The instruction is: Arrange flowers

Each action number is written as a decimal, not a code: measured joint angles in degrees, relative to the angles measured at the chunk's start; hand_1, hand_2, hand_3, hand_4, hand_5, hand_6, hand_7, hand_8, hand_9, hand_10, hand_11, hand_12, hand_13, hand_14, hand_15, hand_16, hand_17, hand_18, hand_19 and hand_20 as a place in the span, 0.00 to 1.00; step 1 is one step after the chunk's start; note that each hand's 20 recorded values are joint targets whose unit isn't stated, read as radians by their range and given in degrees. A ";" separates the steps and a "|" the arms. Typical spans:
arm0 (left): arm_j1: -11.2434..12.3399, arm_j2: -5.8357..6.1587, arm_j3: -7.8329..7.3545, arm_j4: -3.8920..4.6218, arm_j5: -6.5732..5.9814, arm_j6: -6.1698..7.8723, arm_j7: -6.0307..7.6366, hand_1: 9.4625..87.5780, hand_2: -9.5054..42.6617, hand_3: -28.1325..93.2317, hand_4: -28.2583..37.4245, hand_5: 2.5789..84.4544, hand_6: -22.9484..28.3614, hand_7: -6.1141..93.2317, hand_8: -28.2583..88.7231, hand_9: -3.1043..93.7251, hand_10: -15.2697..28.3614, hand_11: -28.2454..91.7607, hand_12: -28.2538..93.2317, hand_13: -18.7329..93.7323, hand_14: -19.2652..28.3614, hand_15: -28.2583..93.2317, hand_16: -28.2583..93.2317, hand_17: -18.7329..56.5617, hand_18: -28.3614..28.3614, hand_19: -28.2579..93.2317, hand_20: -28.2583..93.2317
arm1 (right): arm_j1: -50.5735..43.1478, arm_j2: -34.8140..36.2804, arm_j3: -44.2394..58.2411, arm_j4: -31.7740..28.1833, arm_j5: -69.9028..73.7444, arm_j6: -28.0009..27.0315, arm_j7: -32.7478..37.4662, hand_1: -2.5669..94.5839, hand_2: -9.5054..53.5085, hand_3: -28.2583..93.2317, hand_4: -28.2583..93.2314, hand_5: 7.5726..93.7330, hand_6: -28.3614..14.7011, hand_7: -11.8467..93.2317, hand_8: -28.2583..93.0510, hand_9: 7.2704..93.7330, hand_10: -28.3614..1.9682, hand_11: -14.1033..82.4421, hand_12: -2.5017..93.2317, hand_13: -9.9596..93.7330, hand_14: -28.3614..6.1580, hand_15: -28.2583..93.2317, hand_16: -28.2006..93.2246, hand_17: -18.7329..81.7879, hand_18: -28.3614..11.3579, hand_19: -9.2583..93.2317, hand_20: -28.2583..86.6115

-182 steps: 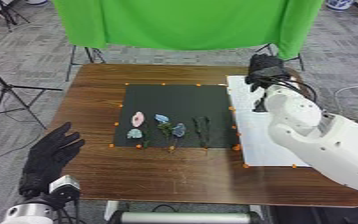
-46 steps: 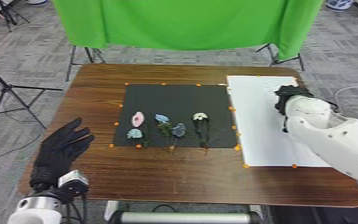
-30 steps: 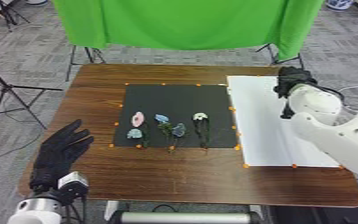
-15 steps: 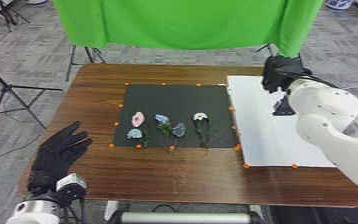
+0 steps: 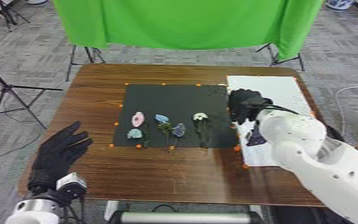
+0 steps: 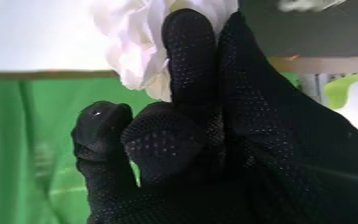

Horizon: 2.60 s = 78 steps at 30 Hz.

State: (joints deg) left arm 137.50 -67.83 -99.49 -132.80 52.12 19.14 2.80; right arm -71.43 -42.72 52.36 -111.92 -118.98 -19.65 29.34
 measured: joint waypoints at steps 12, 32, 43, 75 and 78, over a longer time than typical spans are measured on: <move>-0.53 0.00 -0.30 0.07 0.24 -0.54 -0.74 0.21 0.37 0.90 0.12 0.43 0.66 0.21 0.15 0.40 0.83 0.50 0.30 0.40 0.96 0.65 0.14 0.15 0.91 0.76 0.16 | -0.99 -2.18 -3.13 -1.50 -0.53 -1.85 -1.62 0.57 0.00 0.93 0.00 0.88 0.66 0.40 0.24 1.00 0.70 0.32 0.41 0.88 0.72 0.87 0.39 0.53 0.09 1.00 0.59; -1.04 0.03 -0.15 0.10 0.23 -0.52 -0.46 0.21 0.37 0.90 0.12 0.43 0.66 0.22 0.15 0.40 0.83 0.50 0.30 0.40 0.96 0.65 0.14 0.15 0.91 0.76 0.16 | 2.15 -4.82 -7.22 -0.55 -1.99 -2.14 -2.57 0.53 0.00 0.92 0.00 0.80 0.68 0.35 0.21 0.96 0.68 0.33 0.42 0.83 0.63 0.89 0.38 0.50 0.09 1.00 0.57; -1.04 0.01 -0.08 0.11 0.21 -0.52 -0.26 0.21 0.37 0.90 0.12 0.43 0.66 0.21 0.15 0.40 0.83 0.50 0.30 0.40 0.96 0.66 0.14 0.15 0.91 0.76 0.16 | 2.00 -5.47 -6.60 -0.60 -1.58 -2.90 -0.67 0.50 0.00 0.92 0.00 0.69 0.70 0.30 0.12 0.93 0.66 0.36 0.40 0.82 0.59 0.91 0.37 0.48 0.08 1.00 0.58; 0.03 0.04 0.32 0.07 0.03 -0.43 1.28 0.20 0.36 0.89 0.11 0.43 0.66 0.21 0.15 0.39 0.82 0.48 0.29 0.40 0.96 0.65 0.14 0.15 0.91 0.75 0.16 | -7.27 -5.44 7.23 -8.34 12.41 2.70 2.95 0.34 0.09 0.98 0.00 0.58 0.67 0.29 0.11 0.71 0.39 0.42 0.18 0.69 0.40 0.81 0.31 0.38 0.09 0.84 0.52; 0.48 0.07 0.14 0.10 -0.07 -0.48 2.00 0.19 0.36 0.89 0.09 0.43 0.64 0.20 0.15 0.38 0.80 0.46 0.29 0.40 0.96 0.64 0.14 0.14 0.90 0.74 0.16 | -13.05 -5.55 15.30 -11.11 21.08 7.57 3.22 0.32 0.11 0.98 0.00 0.56 0.66 0.30 0.11 0.67 0.39 0.39 0.17 0.66 0.38 0.75 0.30 0.35 0.12 0.79 0.49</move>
State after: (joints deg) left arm 137.99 -67.76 -99.35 -132.70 52.05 18.66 4.80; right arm -84.48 -48.28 67.66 -123.02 -97.90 -12.08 32.56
